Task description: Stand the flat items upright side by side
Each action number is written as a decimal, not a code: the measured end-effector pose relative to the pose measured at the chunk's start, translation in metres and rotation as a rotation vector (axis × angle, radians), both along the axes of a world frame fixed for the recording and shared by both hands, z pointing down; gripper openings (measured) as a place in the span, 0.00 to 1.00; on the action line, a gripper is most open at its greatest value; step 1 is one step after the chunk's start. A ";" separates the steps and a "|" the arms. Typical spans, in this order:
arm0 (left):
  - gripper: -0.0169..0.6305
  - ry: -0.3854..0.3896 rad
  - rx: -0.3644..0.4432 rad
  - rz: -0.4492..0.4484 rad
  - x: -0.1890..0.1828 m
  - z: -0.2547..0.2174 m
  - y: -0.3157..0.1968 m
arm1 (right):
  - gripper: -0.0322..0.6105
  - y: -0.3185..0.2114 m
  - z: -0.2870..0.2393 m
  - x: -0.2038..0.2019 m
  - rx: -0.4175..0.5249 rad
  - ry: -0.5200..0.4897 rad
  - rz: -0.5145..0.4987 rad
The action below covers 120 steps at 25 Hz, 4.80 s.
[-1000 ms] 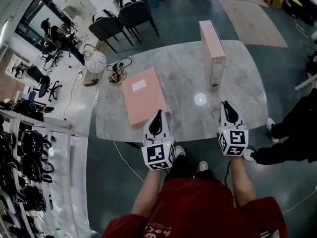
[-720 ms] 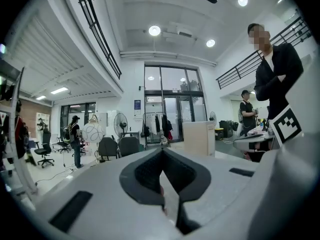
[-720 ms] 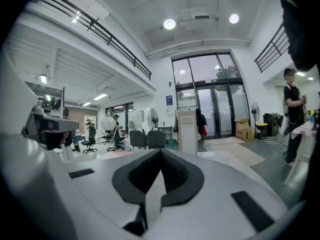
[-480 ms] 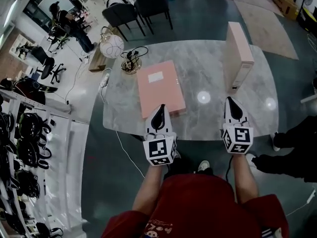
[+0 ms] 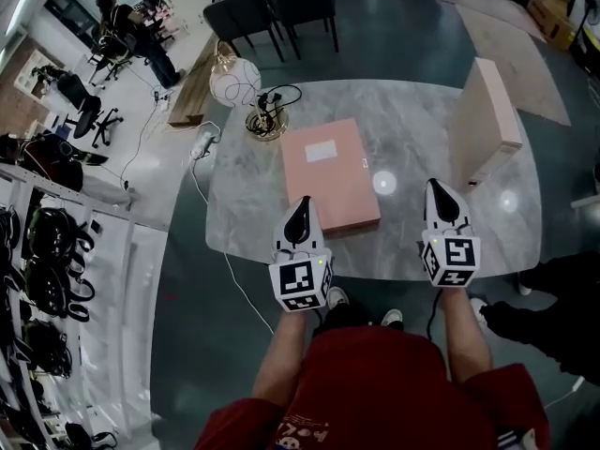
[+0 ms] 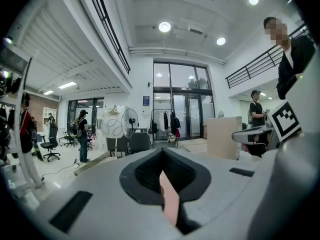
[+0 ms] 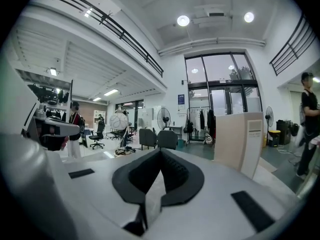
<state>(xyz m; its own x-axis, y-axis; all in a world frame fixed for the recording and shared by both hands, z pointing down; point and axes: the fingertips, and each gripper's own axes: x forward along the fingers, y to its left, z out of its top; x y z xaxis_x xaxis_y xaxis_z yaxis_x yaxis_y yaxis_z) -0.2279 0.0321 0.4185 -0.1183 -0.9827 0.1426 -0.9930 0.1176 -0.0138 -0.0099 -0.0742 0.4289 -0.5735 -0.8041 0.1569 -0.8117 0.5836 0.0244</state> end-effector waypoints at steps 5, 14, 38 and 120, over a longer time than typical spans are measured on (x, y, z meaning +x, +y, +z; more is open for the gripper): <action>0.03 0.006 -0.019 0.017 -0.038 0.010 -0.009 | 0.05 -0.008 0.004 -0.039 -0.001 0.016 0.003; 0.03 0.031 -0.052 0.080 -0.090 0.030 -0.027 | 0.05 -0.018 0.009 -0.087 -0.007 0.039 0.052; 0.03 0.029 -0.258 0.163 -0.109 0.102 -0.073 | 0.05 -0.066 0.056 -0.124 -0.149 0.049 0.015; 0.03 0.477 -0.410 0.178 -0.057 0.220 -0.134 | 0.49 -0.083 0.052 -0.147 -0.598 -0.061 -0.350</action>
